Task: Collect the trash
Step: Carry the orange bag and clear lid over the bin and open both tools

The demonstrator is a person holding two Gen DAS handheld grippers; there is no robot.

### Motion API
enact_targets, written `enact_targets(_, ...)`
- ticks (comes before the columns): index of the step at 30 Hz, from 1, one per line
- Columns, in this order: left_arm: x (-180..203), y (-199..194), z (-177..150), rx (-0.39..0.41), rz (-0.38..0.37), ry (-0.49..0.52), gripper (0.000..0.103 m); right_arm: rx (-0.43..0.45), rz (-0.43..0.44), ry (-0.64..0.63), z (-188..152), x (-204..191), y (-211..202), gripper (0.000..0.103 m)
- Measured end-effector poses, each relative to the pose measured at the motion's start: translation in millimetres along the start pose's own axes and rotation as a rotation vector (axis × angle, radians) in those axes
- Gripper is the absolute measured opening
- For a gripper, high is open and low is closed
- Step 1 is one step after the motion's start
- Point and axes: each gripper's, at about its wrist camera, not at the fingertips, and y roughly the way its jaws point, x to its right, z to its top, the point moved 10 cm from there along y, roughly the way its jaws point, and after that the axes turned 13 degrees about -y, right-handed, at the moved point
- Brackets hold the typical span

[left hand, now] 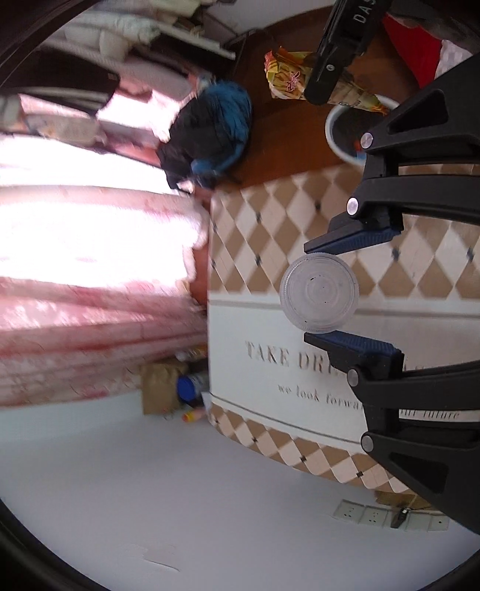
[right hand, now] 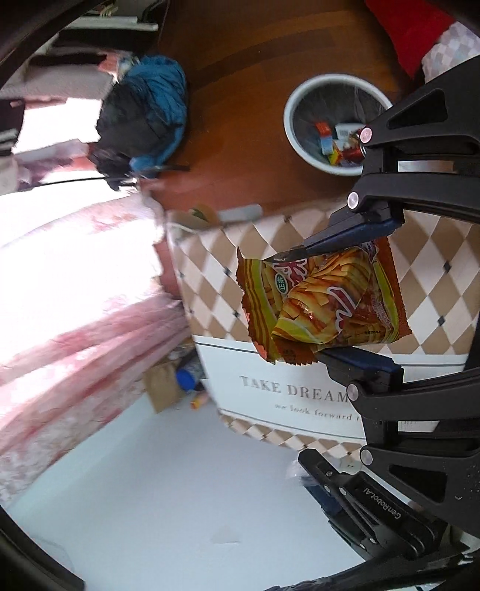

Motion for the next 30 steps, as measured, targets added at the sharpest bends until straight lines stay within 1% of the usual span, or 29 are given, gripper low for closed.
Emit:
enact_targets(3,35,-25,-1,0.017,-0.066,0.027,0.037,0.041,-0.021,0.026,0,25,-37,0.051)
enact_targets(4,44,-29,-2,0.019,-0.080,0.036,0.037,0.053,-0.030,0.039,-1,36,-48,0.051)
enact_targets(7,87,-41,-10,0.012,-0.146,0.072,0.037,0.074,-0.069,0.078,-8,76,-74,0.051)
enact_targets(10,129,-40,-21,-0.011,-0.196,0.107,0.037,0.074,-0.110,0.126,-21,121,-90,0.051)
enact_targets(14,193,-17,-46,-0.100,-0.274,0.145,0.037,0.026,-0.152,0.201,-49,183,-84,0.051)
enact_targets(16,225,3,-65,-0.184,-0.317,0.150,0.037,-0.011,-0.164,0.244,-68,217,-71,0.051)
enact_targets(17,242,21,-77,-0.244,-0.336,0.150,0.037,-0.029,-0.168,0.264,-78,232,-66,0.051)
enact_targets(19,265,46,-95,-0.325,-0.353,0.157,0.037,-0.075,-0.166,0.302,-101,263,-47,0.051)
enact_targets(21,285,77,-118,-0.410,-0.354,0.165,0.037,-0.125,-0.165,0.338,-123,290,-26,0.051)
enact_targets(23,300,108,-137,-0.495,-0.346,0.176,0.037,-0.174,-0.134,0.383,-143,312,3,0.051)
enact_targets(24,309,127,-151,-0.556,-0.349,0.183,0.037,-0.194,-0.127,0.398,-151,319,15,0.051)
enact_targets(26,317,151,-168,-0.637,-0.329,0.180,0.037,-0.232,-0.098,0.429,-166,332,42,0.051)
enact_targets(27,323,163,-177,-0.679,-0.333,0.178,0.037,-0.254,-0.092,0.435,-173,337,53,0.051)
enact_targets(28,325,177,-185,-0.712,-0.315,0.178,0.037,-0.272,-0.069,0.447,-181,343,66,0.051)
enact_targets(29,327,188,-192,-0.731,-0.297,0.185,0.039,-0.291,-0.060,0.462,-187,348,79,0.051)
enact_targets(30,329,195,-197,-0.749,-0.291,0.190,0.049,-0.306,-0.058,0.464,-191,351,87,0.051)
